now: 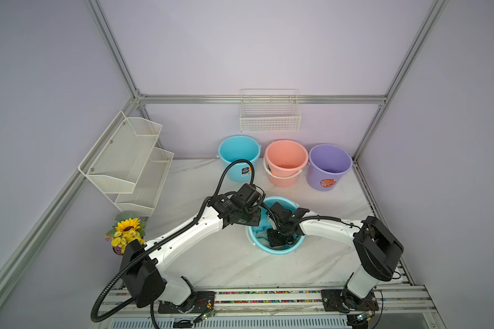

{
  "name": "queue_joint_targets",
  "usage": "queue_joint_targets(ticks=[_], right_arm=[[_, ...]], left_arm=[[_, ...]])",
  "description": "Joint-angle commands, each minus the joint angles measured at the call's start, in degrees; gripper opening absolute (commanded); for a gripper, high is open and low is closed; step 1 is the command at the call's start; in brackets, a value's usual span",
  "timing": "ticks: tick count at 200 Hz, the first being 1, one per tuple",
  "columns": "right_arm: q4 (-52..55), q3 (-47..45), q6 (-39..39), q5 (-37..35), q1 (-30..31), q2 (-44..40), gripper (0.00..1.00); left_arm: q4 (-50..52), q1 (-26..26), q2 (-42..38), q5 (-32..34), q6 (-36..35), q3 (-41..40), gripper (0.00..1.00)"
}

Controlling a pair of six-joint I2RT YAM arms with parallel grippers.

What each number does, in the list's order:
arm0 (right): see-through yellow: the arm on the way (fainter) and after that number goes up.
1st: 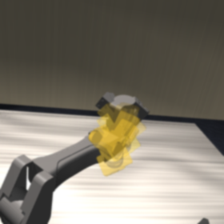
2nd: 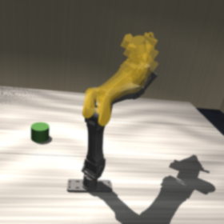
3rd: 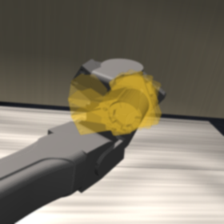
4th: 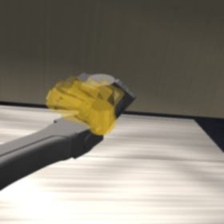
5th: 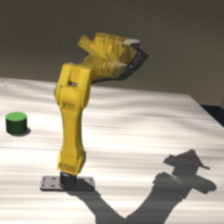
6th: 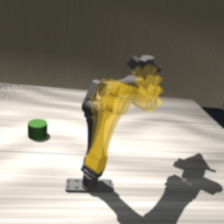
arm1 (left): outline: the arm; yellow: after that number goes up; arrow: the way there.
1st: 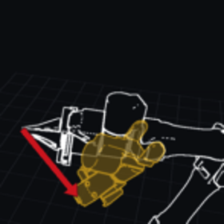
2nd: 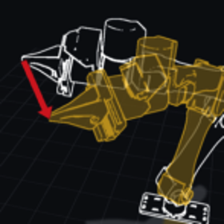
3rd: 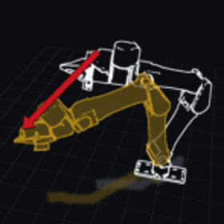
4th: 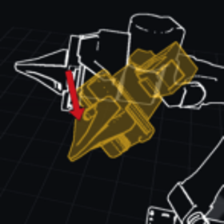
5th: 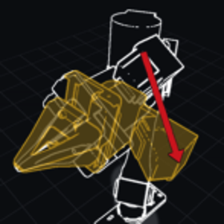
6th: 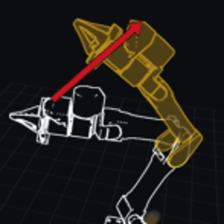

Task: Wipe the inside of the bucket with a cloth
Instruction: Wipe the dirt from the inside of the bucket.

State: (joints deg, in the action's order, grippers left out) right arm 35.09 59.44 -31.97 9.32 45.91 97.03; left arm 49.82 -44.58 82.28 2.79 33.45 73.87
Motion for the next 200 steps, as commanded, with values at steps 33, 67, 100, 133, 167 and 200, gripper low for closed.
queue_joint_targets(ticks=[33, 67, 100, 133, 167, 200], right_arm=[[-0.23, -2.86, -1.76, -5.06, -0.56, 2.42, 0.0], [9.56, 0.71, -0.99, -5.46, -0.47, -4.71, 0.0], [16.57, 5.51, -1.06, -0.84, -0.49, -10.36, 0.0], [18.4, 9.71, -3.03, 5.26, -0.48, -13.53, 0.0], [13.48, 11.39, -7.55, 12.41, -0.54, -15.06, 0.0], [0.48, 7.25, -15.6, 18.67, -0.5, -16.35, 0.0]], left_arm=[[-5.47, -0.09, -2.03, -1.04, 0.51, 1.68, 0.0], [-5.42, -0.03, -2.14, -0.06, 0.73, 0.73, 0.0], [-5.53, -0.06, -1.87, -0.05, 0.85, 0.93, 0.0], [-5.48, -0.07, -1.86, -0.22, 0.81, 1.19, 0.0], [-5.47, -0.07, -1.86, -0.58, 0.78, 1.51, 0.0], [-5.51, -0.14, -1.88, -0.59, 0.86, 1.61, 0.0]])
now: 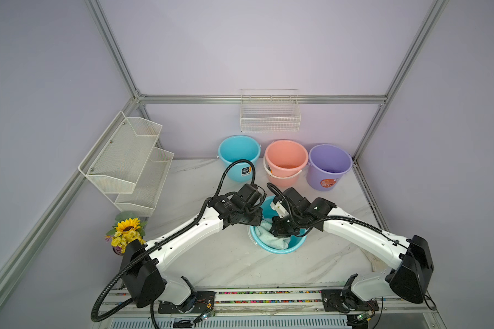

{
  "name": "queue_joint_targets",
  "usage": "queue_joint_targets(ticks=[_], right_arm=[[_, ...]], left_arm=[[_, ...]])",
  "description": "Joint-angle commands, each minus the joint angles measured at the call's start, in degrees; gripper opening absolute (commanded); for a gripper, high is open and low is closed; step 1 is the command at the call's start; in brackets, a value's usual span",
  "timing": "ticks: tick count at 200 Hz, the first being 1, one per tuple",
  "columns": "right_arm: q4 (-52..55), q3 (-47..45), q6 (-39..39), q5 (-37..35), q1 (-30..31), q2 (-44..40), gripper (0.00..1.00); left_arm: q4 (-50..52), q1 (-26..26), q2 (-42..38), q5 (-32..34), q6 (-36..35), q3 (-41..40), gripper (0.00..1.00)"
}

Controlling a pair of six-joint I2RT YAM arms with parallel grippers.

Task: Wipe the inside of the bucket with a cloth
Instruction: Wipe the dirt from the inside of the bucket.

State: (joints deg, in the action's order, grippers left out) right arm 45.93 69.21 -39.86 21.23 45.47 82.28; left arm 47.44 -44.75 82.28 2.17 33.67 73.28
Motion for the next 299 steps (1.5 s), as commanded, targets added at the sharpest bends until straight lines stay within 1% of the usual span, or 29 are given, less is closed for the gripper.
queue_joint_targets(ticks=[1, 15, 36, 70, 110, 144, 166, 188, 204, 233, 272, 281, 285, 299], right_arm=[[-10.83, -2.78, -8.01, 6.87, -0.05, -1.6, 0.0], [-17.88, -5.89, -12.08, 8.33, -0.05, -1.68, 0.0], [-28.26, -10.45, -17.01, 8.64, -0.1, -0.94, 0.0], [-35.82, -14.23, -17.74, 5.62, -0.03, 3.49, 0.0], [-39.55, -17.52, -16.1, -0.51, -0.07, 8.68, 0.0], [-40.18, -20.03, -14.96, -5.83, -0.1, 12.85, 0.0], [-40.01, -21.43, -14.28, -9.42, -0.09, 14.2, 0.0], [-38.83, -21.68, -13.56, -10.75, -0.04, 14.49, 0.0], [-37.0, -20.51, -12.56, -11.17, 0.21, 12.87, 0.0], [-34.14, -19.14, -9.5, -12.09, 0.75, 6.57, 0.0], [-32.62, -17.19, -0.64, -14.2, 2.66, -2.49, 0.0], [-32.22, -16.8, 1.88, -15.35, 2.75, -3.44, 0.0], [-32.13, -16.7, 3.04, -16.05, 2.78, -5.43, 0.0], [-31.98, -16.45, 8.09, -19.02, 2.72, -8.02, 0.0]], left_arm=[[-3.14, 0.07, -1.87, 0.02, 0.67, 2.21, 0.0], [-3.19, 0.06, -1.94, -0.06, 0.78, 2.13, 0.0], [-3.41, 0.08, -1.86, -0.57, 0.87, 2.05, 0.0], [-3.78, 0.08, -1.93, -0.94, 1.02, 1.71, 0.0], [-3.85, 0.06, -1.86, -1.29, 0.91, 1.78, 0.0], [-3.98, 0.07, -1.86, -1.29, 1.01, 1.52, 0.0], [-4.18, 0.03, -1.89, -1.38, 1.03, 1.52, 0.0], [-4.14, 0.14, -1.88, -1.29, 1.05, 1.43, 0.0], [-4.18, 0.05, -1.88, -1.28, 0.97, 1.32, 0.0], [-4.15, 0.09, -1.91, -1.01, 1.05, 1.23, 0.0], [-4.17, 0.05, -1.91, -1.12, 0.97, 1.43, 0.0], [-4.14, 0.04, -1.86, -1.1, 1.04, 1.43, 0.0], [-4.03, 0.06, -1.86, -1.04, 1.0, 1.43, 0.0], [-4.04, 0.04, -1.86, -1.12, 1.05, 1.34, 0.0]])
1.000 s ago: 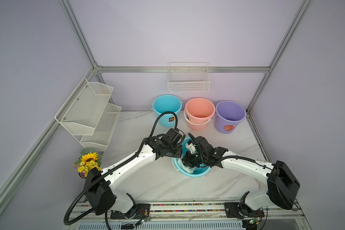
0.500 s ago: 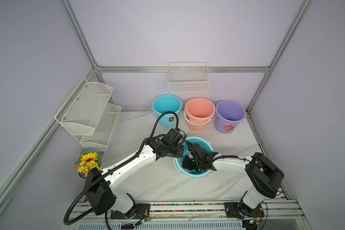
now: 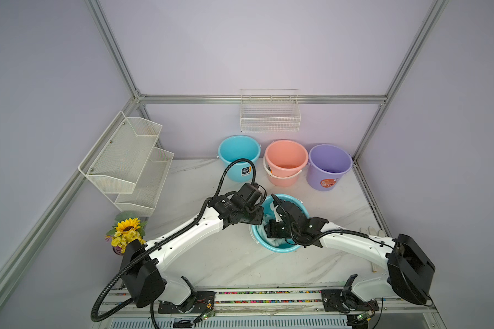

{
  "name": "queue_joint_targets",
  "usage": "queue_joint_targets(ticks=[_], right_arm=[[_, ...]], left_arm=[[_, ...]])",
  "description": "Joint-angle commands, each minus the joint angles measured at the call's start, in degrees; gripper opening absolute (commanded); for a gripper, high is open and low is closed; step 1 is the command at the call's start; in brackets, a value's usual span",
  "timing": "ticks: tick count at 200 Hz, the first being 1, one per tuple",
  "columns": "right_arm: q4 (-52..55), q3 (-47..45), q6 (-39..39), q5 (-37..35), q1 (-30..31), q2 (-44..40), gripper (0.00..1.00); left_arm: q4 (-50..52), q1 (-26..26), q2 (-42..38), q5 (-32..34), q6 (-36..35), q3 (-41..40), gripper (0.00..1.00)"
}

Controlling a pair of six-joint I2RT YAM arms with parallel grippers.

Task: Wipe the inside of the bucket with a cloth
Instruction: Wipe the dirt from the inside of the bucket.

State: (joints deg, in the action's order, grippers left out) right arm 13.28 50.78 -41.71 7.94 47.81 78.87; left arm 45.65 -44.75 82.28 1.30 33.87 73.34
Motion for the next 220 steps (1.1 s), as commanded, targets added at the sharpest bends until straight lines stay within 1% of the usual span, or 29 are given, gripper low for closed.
queue_joint_targets(ticks=[1, 22, 37, 73, 83, 88, 89, 90, 97, 109, 113, 114, 129, 140, 150, 179, 191, 220], right_arm=[[0.69, 2.01, 10.14, -6.01, 0.37, -4.69, 0.0], [0.12, 2.48, 20.1, -11.46, 0.42, -8.0, 0.0], [-2.3, 2.44, 28.74, -14.41, 0.43, -9.9, 0.0], [-8.17, 1.73, 53.21, -18.08, 0.42, -11.33, 0.0], [-9.47, 1.45, 62.55, -18.09, 0.43, -11.36, 0.0], [-10.01, 1.17, 68.24, -17.85, 0.39, -11.42, 0.0], [-10.18, 1.12, 70.36, -17.69, 0.43, -11.43, 0.0], [-10.18, 1.12, 70.36, -17.69, 0.43, -11.43, 0.0], [-10.93, 0.54, 77.19, -17.42, 0.4, -11.75, 0.0], [-14.57, -1.52, 87.34, -17.92, 0.44, -12.24, 0.0], [-16.44, -2.42, 92.28, -18.25, 0.38, -12.4, 0.0], [-16.44, -2.42, 92.28, -18.25, 0.38, -12.4, 0.0], [-20.17, -4.39, 105.12, -18.67, 0.06, -11.77, 0.0], [-20.98, -4.42, 112.03, -18.75, -0.32, -10.6, 0.0], [-21.61, -4.06, 116.08, -18.25, -0.69, -9.3, 0.0], [-21.45, -3.43, 122.4, -14.09, -1.32, -6.37, 0.0], [-21.41, -3.24, 123.68, -14.23, -1.32, -4.36, 0.0], [-21.75, -3.98, 123.91, -14.32, -1.34, -1.66, 0.0]], left_arm=[[-2.24, 0.04, -1.86, -0.25, 0.81, 1.23, 0.0], [-2.15, 0.06, -1.91, -0.33, 0.8, 1.17, 0.0], [-2.1, 0.09, -1.95, -0.54, 0.65, 1.32, 0.0], [-1.71, 0.07, -2.02, -1.01, -0.29, 1.98, 0.0], [-1.54, -0.02, -2.05, -1.06, -0.42, 2.07, 0.0], [-1.53, 0.09, -2.13, -1.12, -0.49, 2.06, 0.0], [-1.53, 0.05, -2.17, -1.12, -0.48, 2.07, 0.0], [-1.53, 0.08, -2.19, -1.12, -0.47, 2.07, 0.0], [-1.37, 0.06, -2.18, -1.18, -0.62, 2.15, 0.0], [-1.33, 0.09, -2.29, -1.3, -0.59, 2.23, 0.0], [-1.27, 0.07, -2.37, -1.28, -0.58, 2.14, 0.0], [-1.31, 0.0, -2.38, -1.29, -0.57, 2.15, 0.0], [-1.34, 0.02, -2.43, -1.5, -0.81, 2.15, 0.0], [-1.31, 0.03, -2.31, -1.8, -0.99, 2.24, 0.0], [-1.27, 0.06, -2.21, -2.07, -1.25, 2.41, 0.0], [-1.35, 0.02, -2.21, -2.75, -1.99, 2.85, 0.0], [-1.3, 0.03, -2.54, -2.78, -2.05, 2.86, 0.0], [-1.35, -0.07, -3.26, -2.54, -2.14, 2.42, 0.0]])
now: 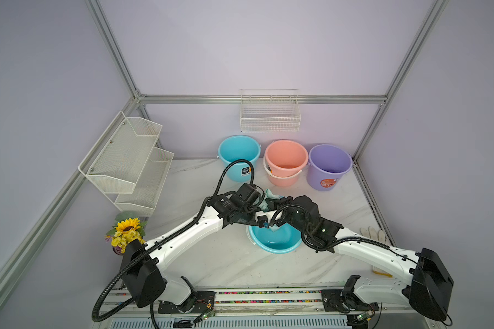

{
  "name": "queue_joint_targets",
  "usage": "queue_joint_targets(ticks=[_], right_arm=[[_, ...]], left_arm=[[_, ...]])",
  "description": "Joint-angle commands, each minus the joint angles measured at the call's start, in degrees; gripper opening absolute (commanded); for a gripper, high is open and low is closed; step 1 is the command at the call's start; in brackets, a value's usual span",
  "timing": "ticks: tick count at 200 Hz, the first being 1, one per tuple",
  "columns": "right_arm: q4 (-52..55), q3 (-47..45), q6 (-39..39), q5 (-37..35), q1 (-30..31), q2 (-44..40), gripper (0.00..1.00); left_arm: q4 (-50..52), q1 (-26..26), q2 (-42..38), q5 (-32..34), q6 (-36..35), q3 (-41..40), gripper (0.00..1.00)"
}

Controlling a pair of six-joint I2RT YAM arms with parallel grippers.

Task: Wipe the inside of the bucket with a cloth
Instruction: Wipe the dirt from the inside of the bucket.

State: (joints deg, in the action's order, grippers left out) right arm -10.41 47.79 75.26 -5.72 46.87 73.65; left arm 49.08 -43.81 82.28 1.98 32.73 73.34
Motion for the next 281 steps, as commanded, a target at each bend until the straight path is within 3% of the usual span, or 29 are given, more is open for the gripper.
queue_joint_targets(ticks=[1, 47, 103, 155, 184, 221, 253, 281], right_arm=[[1.92, -1.05, 6.92, -0.68, -0.43, 3.58, 0.0], [-0.02, -2.76, 4.32, -4.11, -0.82, 1.31, 0.0], [0.87, -5.55, 8.46, -9.99, -3.46, -4.81, 0.0], [28.49, -0.27, 9.63, -12.36, -3.45, -12.12, 0.0], [47.73, 5.0, 7.35, -7.88, -3.06, -15.03, 0.0], [65.82, 11.81, 1.06, 3.08, -0.58, -14.64, 0.0], [71.06, 14.13, -5.29, 11.32, 2.1, -12.35, 0.0], [64.57, 11.62, -10.58, 18.66, 3.45, -11.26, 0.0]], left_arm=[[-4.78, -1.06, -3.26, -3.21, -1.0, 2.38, 0.0], [-4.73, -1.0, -3.55, -3.04, -1.0, 1.81, 0.0], [-4.24, -1.04, -3.35, -2.45, -0.92, 1.95, 0.0], [-3.39, -1.03, -3.22, -1.64, -0.76, 2.46, 0.0], [-3.44, -1.06, -3.01, -1.67, -0.48, 2.67, 0.0], [-3.46, -1.06, -3.0, -1.7, -0.18, 2.84, 0.0], [-3.42, -1.1, -3.18, -1.68, -0.04, 2.82, 0.0], [-3.41, -1.1, -3.18, -1.8, -0.04, 2.87, 0.0]])
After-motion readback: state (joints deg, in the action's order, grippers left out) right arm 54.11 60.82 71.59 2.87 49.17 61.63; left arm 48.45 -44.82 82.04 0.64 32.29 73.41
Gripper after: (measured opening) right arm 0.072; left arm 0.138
